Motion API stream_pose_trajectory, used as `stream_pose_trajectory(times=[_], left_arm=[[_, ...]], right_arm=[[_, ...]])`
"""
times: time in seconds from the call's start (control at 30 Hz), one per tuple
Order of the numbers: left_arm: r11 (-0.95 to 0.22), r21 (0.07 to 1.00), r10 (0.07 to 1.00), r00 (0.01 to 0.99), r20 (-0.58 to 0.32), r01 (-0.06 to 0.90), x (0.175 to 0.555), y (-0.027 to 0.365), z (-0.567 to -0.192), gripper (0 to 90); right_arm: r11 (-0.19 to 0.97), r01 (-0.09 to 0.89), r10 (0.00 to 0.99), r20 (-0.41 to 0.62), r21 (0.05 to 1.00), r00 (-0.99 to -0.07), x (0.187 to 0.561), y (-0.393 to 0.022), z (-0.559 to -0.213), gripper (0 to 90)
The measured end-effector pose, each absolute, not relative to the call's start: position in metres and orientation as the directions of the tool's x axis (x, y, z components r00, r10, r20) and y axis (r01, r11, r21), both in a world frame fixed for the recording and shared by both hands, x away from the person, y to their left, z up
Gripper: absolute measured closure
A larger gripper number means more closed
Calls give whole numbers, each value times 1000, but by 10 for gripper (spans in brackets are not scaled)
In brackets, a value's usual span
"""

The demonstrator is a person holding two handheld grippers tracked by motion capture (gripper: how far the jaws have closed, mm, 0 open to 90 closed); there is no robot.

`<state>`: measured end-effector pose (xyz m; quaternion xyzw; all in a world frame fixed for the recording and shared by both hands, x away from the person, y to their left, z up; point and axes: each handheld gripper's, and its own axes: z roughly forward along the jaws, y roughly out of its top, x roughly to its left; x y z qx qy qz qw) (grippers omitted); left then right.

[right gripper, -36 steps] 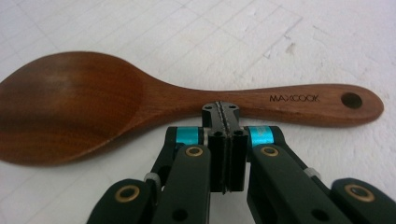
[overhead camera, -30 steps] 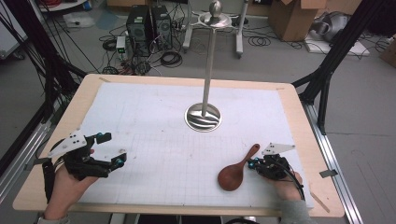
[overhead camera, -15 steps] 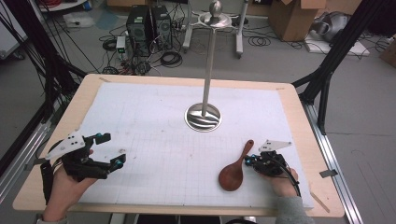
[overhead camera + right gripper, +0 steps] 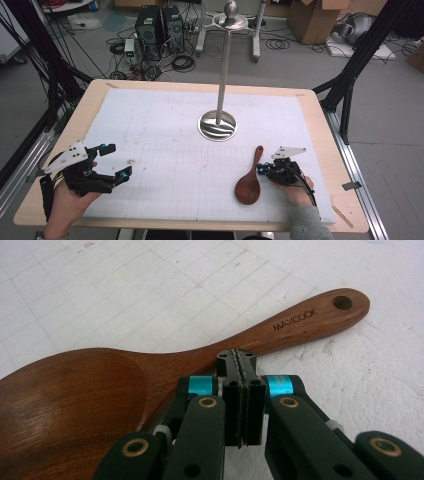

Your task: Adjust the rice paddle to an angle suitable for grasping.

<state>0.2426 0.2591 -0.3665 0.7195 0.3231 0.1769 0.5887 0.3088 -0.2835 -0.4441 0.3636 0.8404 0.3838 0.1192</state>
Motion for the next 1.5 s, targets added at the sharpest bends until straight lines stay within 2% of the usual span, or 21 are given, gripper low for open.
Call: stream_pose_trajectory(times=[0.97, 1.5], left_arm=[[-98, 957, 695, 707, -131, 274, 237, 268, -371, 22], [-102, 956, 705, 697, -127, 277, 230, 275, -371, 22]], right_arm=[[511, 476, 650, 40, 716, -758, 327, -253, -441, 900], [563, 441, 591, 32, 699, -806, 338, -219, -439, 900]])
